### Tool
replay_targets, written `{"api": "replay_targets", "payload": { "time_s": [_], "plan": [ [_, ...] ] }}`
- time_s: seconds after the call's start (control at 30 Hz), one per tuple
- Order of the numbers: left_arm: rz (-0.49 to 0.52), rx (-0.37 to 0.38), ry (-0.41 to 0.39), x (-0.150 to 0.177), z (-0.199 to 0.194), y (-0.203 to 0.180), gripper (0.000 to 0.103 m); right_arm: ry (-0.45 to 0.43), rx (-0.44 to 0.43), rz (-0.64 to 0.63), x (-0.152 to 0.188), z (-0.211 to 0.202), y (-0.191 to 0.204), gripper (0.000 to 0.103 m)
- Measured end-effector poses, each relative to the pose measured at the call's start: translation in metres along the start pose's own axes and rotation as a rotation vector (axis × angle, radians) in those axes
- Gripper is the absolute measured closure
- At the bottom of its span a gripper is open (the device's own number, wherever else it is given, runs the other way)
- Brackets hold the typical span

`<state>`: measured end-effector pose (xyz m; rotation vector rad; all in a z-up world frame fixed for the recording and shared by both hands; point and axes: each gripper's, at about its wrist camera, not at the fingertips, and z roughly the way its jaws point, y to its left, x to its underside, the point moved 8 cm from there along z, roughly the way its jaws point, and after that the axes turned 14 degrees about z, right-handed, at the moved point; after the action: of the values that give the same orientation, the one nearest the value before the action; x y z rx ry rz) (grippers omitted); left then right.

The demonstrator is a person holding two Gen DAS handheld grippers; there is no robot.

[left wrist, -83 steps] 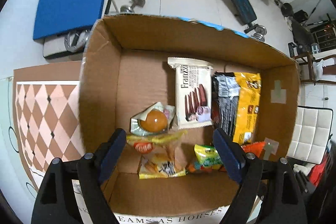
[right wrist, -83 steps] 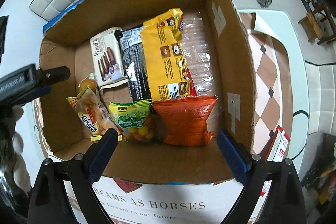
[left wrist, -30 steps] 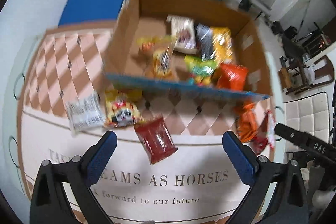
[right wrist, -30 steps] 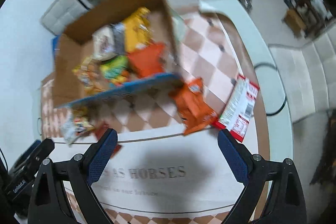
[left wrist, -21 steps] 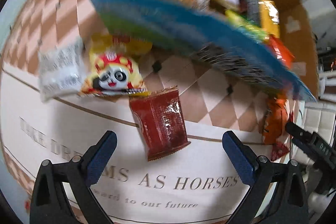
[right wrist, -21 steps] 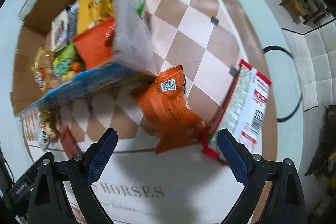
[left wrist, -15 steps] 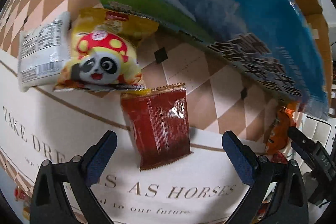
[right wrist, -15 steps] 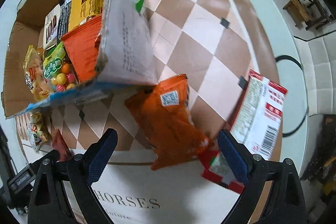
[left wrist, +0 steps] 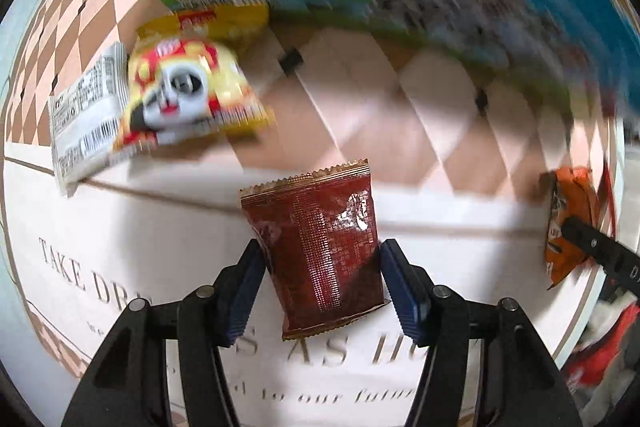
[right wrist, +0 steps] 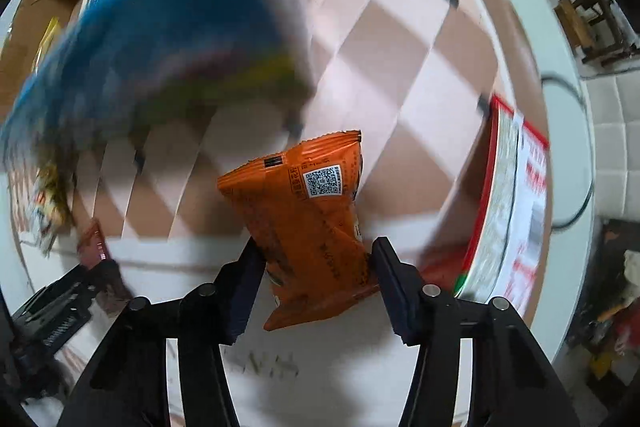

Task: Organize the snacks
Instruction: 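Grasp the dark red packet with the left tool while the right tool grasps the orange bag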

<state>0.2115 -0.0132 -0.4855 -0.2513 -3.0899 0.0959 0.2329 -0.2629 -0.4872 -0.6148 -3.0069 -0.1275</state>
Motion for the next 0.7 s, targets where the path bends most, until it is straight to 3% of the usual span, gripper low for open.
{"api": "replay_targets", "payload": {
  "time_s": [0.13, 0.3, 0.7],
  "plan": [
    [0.066, -0.003, 0.033, 0.032, 0.005, -0.016, 0.046, 0.074, -0.028, 0.033, 0.042, 0.006, -0.007, 0.046],
    [0.074, 0.002, 0.042, 0.050, 0.009, -0.023, 0.046, 0.166, -0.063, 0.053, 0.089, 0.015, -0.011, 0.046],
    [0.072, -0.017, 0.076, 0.029, 0.029, -0.030, 0.042, 0.190, 0.004, 0.010, 0.099, 0.034, -0.007, 0.039]
  ]
}}
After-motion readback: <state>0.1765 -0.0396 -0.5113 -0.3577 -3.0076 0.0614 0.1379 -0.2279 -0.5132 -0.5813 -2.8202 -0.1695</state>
